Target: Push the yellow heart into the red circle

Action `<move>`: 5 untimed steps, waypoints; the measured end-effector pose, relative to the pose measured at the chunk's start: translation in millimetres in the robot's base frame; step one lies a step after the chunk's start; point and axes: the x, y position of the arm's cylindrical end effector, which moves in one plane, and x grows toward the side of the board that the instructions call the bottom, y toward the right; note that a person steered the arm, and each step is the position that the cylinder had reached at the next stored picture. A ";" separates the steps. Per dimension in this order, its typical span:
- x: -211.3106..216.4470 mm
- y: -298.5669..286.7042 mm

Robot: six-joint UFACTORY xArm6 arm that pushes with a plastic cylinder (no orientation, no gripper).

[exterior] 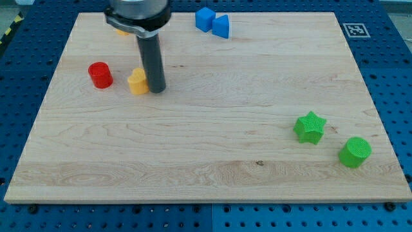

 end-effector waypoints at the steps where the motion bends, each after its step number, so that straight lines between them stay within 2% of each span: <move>1: 0.0 -18.5; 3: 0.0 -37.7; 4: 1.0 -27.3; 5: 4.1 31.4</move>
